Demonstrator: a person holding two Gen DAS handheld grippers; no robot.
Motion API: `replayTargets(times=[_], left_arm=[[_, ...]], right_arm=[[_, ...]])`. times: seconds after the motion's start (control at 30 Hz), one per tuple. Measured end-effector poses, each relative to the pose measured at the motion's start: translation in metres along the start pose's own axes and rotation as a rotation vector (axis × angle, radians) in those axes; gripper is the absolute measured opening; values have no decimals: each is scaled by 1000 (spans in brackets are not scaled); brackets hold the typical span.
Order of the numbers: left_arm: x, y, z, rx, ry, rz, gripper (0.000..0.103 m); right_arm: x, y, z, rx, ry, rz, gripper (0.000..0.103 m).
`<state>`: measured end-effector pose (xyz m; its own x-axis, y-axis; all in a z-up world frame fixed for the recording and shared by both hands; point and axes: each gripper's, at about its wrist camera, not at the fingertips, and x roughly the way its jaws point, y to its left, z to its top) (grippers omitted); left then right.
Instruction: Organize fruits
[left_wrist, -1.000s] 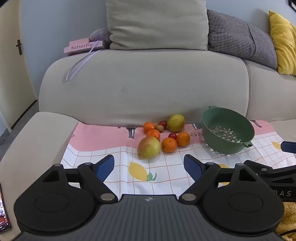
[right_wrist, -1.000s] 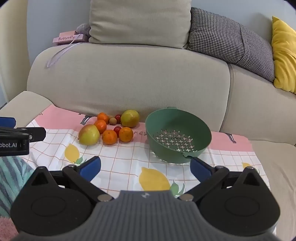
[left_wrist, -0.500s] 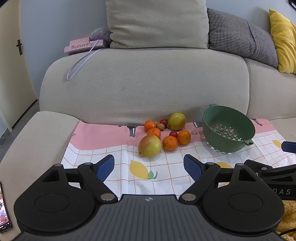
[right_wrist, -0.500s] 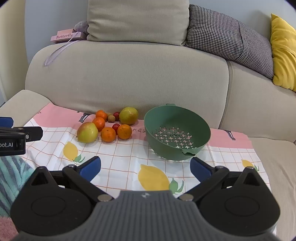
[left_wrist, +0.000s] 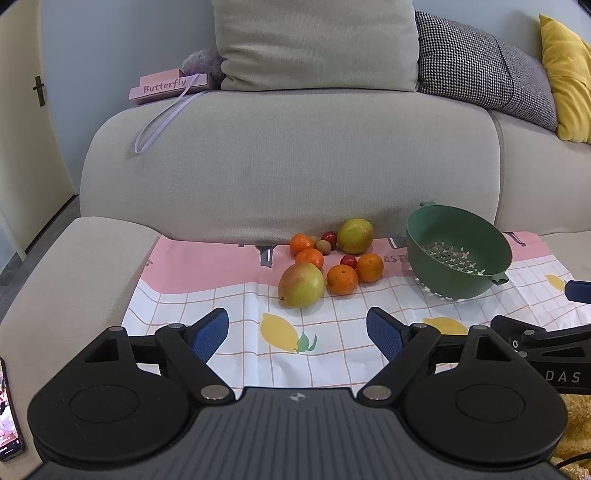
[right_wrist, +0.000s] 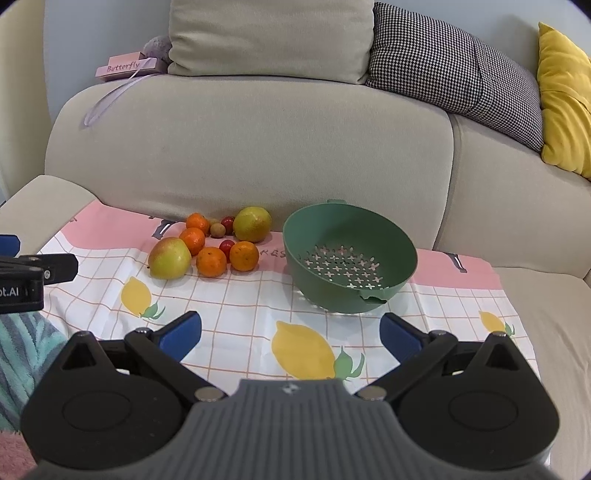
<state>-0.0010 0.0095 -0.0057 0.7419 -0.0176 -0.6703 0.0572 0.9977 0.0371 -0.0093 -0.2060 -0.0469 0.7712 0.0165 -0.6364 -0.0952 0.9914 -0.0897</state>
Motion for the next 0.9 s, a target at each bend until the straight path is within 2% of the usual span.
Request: replayTargets(times=[0.9], left_arm=[[5,0,-2,-7,20,6,99]], right_arm=[[6,4,-1,-14,27,-6,99]])
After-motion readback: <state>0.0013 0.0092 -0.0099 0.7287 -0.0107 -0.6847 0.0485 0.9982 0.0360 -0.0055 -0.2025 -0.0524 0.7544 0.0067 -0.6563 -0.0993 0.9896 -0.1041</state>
